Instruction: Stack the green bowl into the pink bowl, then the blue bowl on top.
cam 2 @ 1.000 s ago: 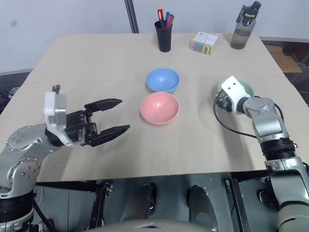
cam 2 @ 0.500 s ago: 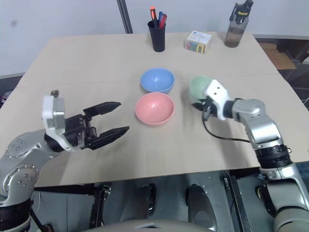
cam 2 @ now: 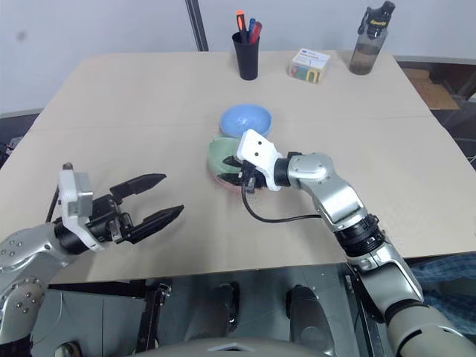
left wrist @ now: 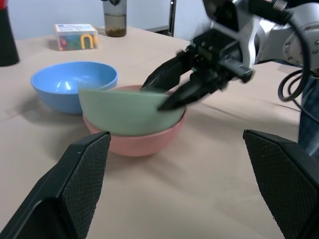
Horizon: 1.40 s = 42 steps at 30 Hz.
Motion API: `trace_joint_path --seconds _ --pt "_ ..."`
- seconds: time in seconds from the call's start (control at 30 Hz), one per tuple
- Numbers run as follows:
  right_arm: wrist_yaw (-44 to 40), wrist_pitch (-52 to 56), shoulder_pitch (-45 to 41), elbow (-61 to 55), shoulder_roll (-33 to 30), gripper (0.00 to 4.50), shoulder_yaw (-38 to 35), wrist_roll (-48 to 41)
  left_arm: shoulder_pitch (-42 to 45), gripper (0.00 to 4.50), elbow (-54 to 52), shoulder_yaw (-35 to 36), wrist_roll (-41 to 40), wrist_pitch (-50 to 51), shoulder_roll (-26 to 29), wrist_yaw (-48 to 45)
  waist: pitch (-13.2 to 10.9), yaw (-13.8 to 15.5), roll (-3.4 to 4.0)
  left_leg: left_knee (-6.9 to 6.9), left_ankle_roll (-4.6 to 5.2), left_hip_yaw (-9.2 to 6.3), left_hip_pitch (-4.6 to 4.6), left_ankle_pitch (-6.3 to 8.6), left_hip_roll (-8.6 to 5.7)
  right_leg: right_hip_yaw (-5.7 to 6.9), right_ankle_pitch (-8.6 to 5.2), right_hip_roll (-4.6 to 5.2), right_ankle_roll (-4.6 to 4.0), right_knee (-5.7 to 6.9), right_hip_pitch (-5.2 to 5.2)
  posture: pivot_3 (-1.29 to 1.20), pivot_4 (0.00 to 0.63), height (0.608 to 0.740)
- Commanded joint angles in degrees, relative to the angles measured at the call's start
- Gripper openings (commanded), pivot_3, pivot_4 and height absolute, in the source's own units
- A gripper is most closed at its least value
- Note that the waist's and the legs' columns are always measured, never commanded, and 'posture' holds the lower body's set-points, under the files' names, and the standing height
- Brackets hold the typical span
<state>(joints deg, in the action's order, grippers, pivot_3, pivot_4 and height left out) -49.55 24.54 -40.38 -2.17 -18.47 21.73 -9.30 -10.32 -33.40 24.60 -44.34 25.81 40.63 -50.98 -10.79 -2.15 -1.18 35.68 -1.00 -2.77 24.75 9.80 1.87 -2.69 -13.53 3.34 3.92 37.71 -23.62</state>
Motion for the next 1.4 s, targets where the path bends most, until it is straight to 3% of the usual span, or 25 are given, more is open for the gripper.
trace_joint_path --seconds 0.03,0.07,0.13,0.3,0.4,0.5,0.63,0.77,0.97,1.23,1.3,1.33,1.4 --pt "-0.9 -2.4 -1.6 -0.4 -0.4 3.36 -1.4 0.3 -0.8 4.50 -3.1 2.4 -1.1 -0.6 0.5 0.9 0.0 -0.1 0.00 -0.04 0.00 0.00 -0.01 0.00 0.01 0.00 0.00 -0.02 0.00 0.00 -0.02 0.00 0.150 0.740" --pt "-1.0 -2.6 -1.6 -0.4 -0.7 3.91 -1.5 0.4 -1.0 4.50 -3.1 2.7 -1.1 -0.6 0.4 1.2 0.0 -0.1 0.00 -0.06 0.00 0.00 -0.01 0.00 0.06 0.00 0.00 -0.07 0.00 0.00 -0.04 0.00 0.150 0.740" --pt "-0.8 -2.5 -1.3 -1.1 -1.1 4.37 -2.6 0.0 -1.2 4.50 -3.0 2.9 -1.4 -0.6 0.3 1.5 0.0 -0.1 0.00 -0.06 0.00 0.01 -0.01 0.00 0.15 0.00 0.00 -0.16 0.00 0.00 -0.04 0.00 0.150 0.740" --pt "-3.0 -2.4 -2.4 -2.5 -4.9 4.37 -8.3 -3.2 -0.8 4.50 -2.9 3.1 -3.7 -0.3 -0.3 2.0 0.0 -0.1 0.01 -0.06 0.00 0.01 -0.04 0.00 0.28 -0.01 -0.03 -0.31 0.03 0.00 -0.06 0.00 0.150 0.740" --pt "-5.6 -15.1 -8.8 9.4 -11.1 4.37 -8.4 3.4 -0.1 4.50 -2.6 3.1 -4.8 -0.3 -0.3 2.6 0.0 -0.1 0.06 -0.05 0.00 0.06 -0.05 0.00 0.29 -0.06 -0.02 -0.31 0.02 -0.02 -0.07 0.00 0.150 0.740" --pt "-5.8 -34.2 -17.3 28.4 -13.7 4.37 -3.0 13.0 0.0 4.50 -3.2 4.0 -7.5 0.2 -0.2 2.6 0.0 -0.3 0.06 -0.05 -0.01 0.17 -0.10 0.00 0.29 -0.09 -0.03 -0.30 0.04 -0.10 -0.07 0.00 0.150 0.740" --pt "-0.9 -52.2 -28.1 52.8 -8.7 4.37 2.1 22.4 -1.8 4.50 -3.7 6.4 -9.8 0.3 -0.4 3.5 0.0 -1.5 0.01 -0.39 0.00 0.43 -0.25 0.00 0.37 -0.33 0.10 -0.36 -0.17 -0.22 -0.12 0.00 0.150 0.740" --pt "6.9 -61.3 -33.9 66.3 -3.6 4.37 6.0 30.3 -3.3 4.50 -4.3 9.5 -10.3 0.0 -2.1 8.4 -0.1 -2.0 0.03 -0.55 0.00 0.51 -0.12 0.00 0.39 -0.47 0.21 -0.41 -0.04 -0.19 -0.35 0.00 0.150 0.740" --pt "15.7 -64.9 -38.2 74.5 1.6 4.37 9.2 37.7 -11.0 4.50 -10.4 13.7 -10.5 -1.1 -7.4 15.3 -0.1 -1.8 0.02 -0.58 -0.05 0.62 -0.03 0.02 0.38 -0.59 0.15 -0.39 -0.16 -0.19 -0.48 0.00 0.150 0.740" --pt "20.9 -63.1 -39.7 78.5 4.9 4.37 10.9 43.3 -17.0 4.50 -14.4 17.4 -12.1 -2.7 -8.3 17.0 -0.1 -1.9 0.02 -0.53 -0.11 0.62 -0.14 -0.02 0.39 -0.61 0.13 -0.41 -0.27 -0.04 -0.49 0.00 0.150 0.740" --pt "21.6 -62.2 -39.5 79.0 5.5 3.64 11.2 44.3 -17.9 4.50 -15.2 17.8 -12.5 -3.0 -8.5 17.4 -0.1 -1.9 0.02 -0.51 -0.14 0.63 -0.16 -0.04 0.39 -0.62 0.13 -0.40 -0.27 -0.03 -0.48 0.00 0.150 0.740" --pt "22.0 -61.9 -39.5 79.3 5.8 3.03 11.3 44.9 -18.3 4.50 -15.6 18.0 -12.6 -3.2 -8.6 17.6 -0.1 -1.9 0.03 -0.51 -0.14 0.64 -0.15 -0.04 0.39 -0.63 0.14 -0.40 -0.27 -0.04 -0.48 0.00 0.150 0.740" --pt "22.9 -61.2 -39.4 79.6 6.3 2.49 11.6 45.8 -18.9 4.50 -16.2 18.1 -12.7 -3.5 -8.7 18.3 -0.1 -1.9 0.03 -0.51 -0.14 0.65 -0.11 -0.04 0.39 -0.64 0.14 -0.40 -0.28 -0.04 -0.51 0.00 0.150 0.740"
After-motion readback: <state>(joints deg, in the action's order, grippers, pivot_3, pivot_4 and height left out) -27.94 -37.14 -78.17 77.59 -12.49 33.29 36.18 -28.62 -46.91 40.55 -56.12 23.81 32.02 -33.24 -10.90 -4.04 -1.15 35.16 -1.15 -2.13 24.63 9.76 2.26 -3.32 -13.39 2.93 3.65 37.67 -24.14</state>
